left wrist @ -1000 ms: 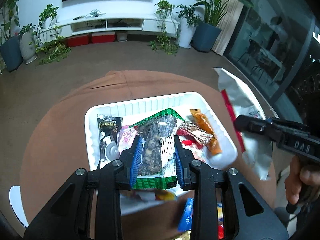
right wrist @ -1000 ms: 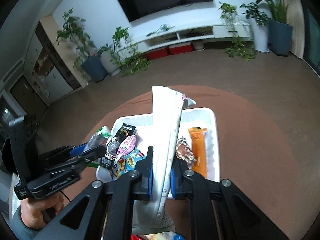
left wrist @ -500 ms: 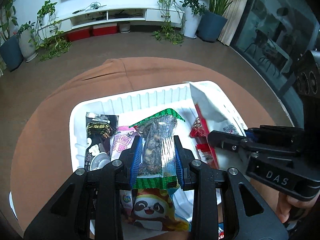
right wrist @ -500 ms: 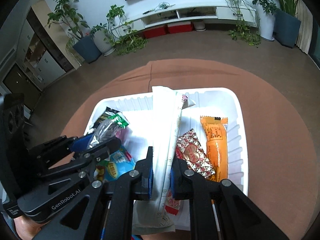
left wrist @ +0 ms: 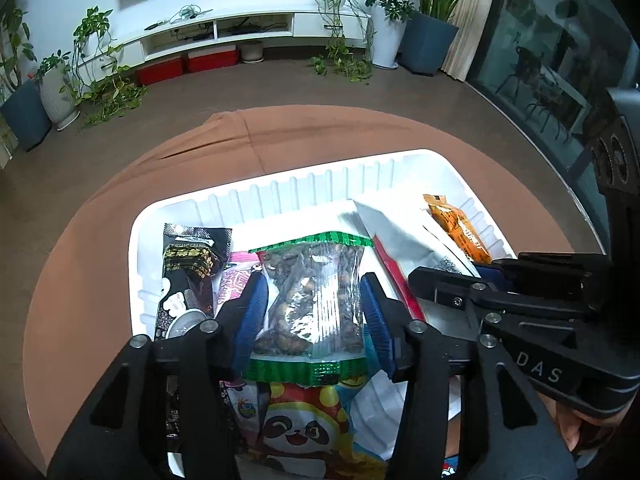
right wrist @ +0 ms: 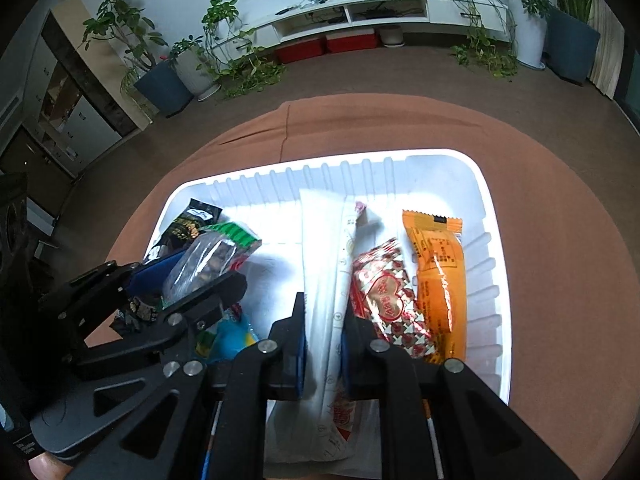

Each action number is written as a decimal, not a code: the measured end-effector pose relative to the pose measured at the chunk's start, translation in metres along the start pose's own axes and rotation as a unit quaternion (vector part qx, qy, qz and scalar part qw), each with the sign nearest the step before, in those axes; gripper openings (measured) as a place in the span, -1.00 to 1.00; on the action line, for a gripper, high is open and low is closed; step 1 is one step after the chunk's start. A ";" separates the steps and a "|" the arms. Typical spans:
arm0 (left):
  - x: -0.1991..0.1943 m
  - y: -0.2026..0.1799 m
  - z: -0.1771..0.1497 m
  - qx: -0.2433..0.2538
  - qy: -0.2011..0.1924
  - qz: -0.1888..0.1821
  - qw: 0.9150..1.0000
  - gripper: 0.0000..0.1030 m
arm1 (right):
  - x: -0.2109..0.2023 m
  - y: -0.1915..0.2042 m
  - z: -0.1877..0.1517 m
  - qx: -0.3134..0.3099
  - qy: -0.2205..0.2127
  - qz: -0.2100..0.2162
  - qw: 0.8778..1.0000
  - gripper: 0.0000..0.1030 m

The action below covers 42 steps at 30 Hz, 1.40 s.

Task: Organize snacks
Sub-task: 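Lower both snacks into the tray and open both grippers, then move both tools back over the remaining snack pile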

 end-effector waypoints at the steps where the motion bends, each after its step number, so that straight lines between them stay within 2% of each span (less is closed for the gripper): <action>1: 0.001 0.000 0.001 0.000 -0.001 0.001 1.000 -0.04 | 0.000 -0.001 0.000 -0.001 -0.001 0.000 1.000 -0.66; 7: -0.003 0.004 -0.003 -0.004 -0.011 0.003 1.000 0.13 | -0.009 -0.001 -0.003 -0.006 -0.014 -0.003 1.000 -0.64; 11: -0.021 0.007 -0.007 -0.003 -0.023 0.003 1.000 0.19 | -0.016 -0.001 -0.005 -0.008 -0.022 -0.003 1.000 -0.52; 13: -0.030 0.008 -0.009 -0.002 -0.029 0.002 1.000 0.30 | -0.022 -0.002 -0.007 -0.003 -0.027 -0.004 1.000 -0.27; 14: -0.035 0.008 -0.013 -0.002 -0.033 0.001 0.999 0.46 | -0.027 -0.003 -0.009 0.001 -0.032 -0.007 0.999 -0.18; 15: -0.042 0.008 -0.017 -0.004 -0.040 -0.001 0.999 0.59 | -0.032 -0.004 -0.011 0.003 -0.037 -0.006 0.999 -0.01; 16: -0.049 0.010 -0.020 -0.005 -0.044 -0.002 0.999 0.63 | -0.038 -0.006 -0.013 0.008 -0.044 0.000 0.999 0.19; 18: -0.064 0.011 -0.028 -0.007 -0.052 -0.005 0.999 0.72 | -0.050 -0.011 -0.018 0.018 -0.058 0.014 0.998 0.46; 19: -0.073 0.010 -0.033 -0.008 -0.055 -0.007 0.998 0.74 | -0.058 -0.013 -0.021 0.024 -0.068 0.017 0.997 0.52; 26: -0.124 0.010 -0.084 -0.008 -0.080 -0.013 0.997 0.92 | -0.094 -0.021 -0.059 0.034 -0.101 0.036 0.994 0.63; 32: -0.146 0.008 -0.149 -0.013 -0.069 -0.023 0.997 0.94 | -0.115 -0.033 -0.117 0.060 -0.121 0.065 0.989 0.71; 36: -0.148 0.007 -0.197 -0.022 -0.052 -0.016 0.998 0.94 | -0.117 -0.042 -0.166 0.081 -0.118 0.074 0.987 0.73; 42: -0.126 -0.003 -0.258 -0.031 0.010 -0.007 0.999 0.94 | -0.103 -0.050 -0.235 0.124 -0.090 0.105 0.983 0.73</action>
Point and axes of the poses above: each gripper's, at about its wrist camera, not at the fingertips, and x roughly the way its jaws point, y to its left, z to its top, the point moved 4 cm from there along x, roughly the way its jaws point, and after that the axes turned 12 degrees about y, right-handed, at the moved point
